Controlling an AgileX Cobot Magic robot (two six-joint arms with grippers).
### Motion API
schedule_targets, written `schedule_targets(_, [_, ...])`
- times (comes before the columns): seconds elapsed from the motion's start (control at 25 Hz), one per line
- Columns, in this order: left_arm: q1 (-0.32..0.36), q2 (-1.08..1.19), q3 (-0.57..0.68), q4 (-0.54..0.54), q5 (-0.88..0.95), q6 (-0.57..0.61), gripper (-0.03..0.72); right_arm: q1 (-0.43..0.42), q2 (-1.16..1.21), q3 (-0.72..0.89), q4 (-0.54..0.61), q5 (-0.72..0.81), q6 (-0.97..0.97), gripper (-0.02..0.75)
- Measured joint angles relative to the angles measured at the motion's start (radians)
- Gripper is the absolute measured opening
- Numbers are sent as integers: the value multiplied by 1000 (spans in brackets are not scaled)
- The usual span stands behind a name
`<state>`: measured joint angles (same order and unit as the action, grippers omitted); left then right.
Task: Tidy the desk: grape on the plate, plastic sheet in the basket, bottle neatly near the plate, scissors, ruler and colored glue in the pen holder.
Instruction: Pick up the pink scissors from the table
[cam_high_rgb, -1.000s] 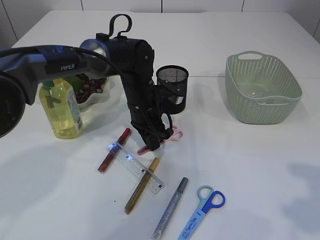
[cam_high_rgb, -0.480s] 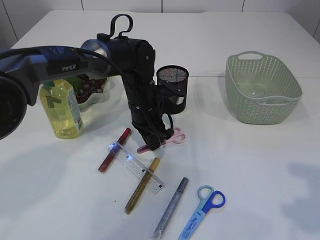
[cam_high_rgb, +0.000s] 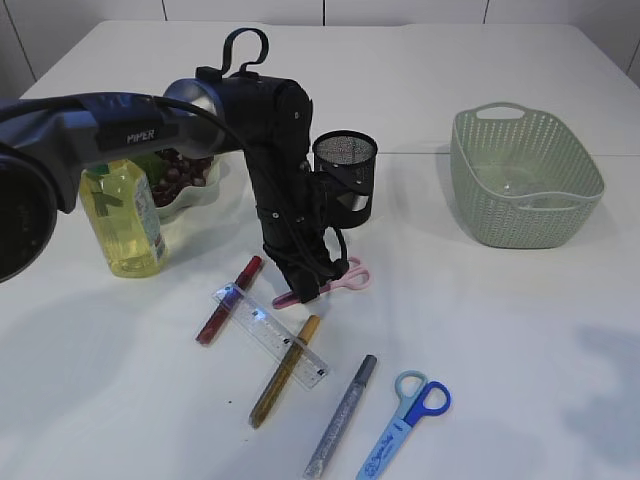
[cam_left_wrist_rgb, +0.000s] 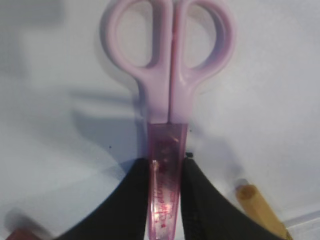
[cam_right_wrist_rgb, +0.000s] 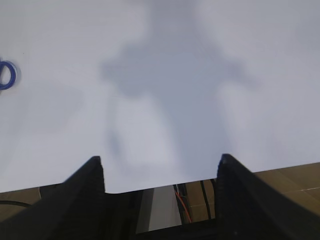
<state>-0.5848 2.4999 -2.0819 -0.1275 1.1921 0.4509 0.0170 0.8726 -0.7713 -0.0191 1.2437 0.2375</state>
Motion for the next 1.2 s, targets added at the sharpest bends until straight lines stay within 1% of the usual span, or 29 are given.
schedule_targets(0.2, [-4,12,-49,11,19,0,143,0,0,0,0,0,0,543])
schedule_targets(0.4, [-4,15,-98,13,22,-40,143,0,0,0,-4,0,0,543])
schedule_targets(0.76, [-4,15,-100,7,24,-121,143,0,0,0,-7,-2,0,543])
schedule_targets(1.0, [-4,15,-100,-25,24,-145,123,0,0,0,19,-24,0,543])
schedule_targets(1.2, [-4,9,-100,-32,24,-153,121,0,0,0,26,-28,1,543])
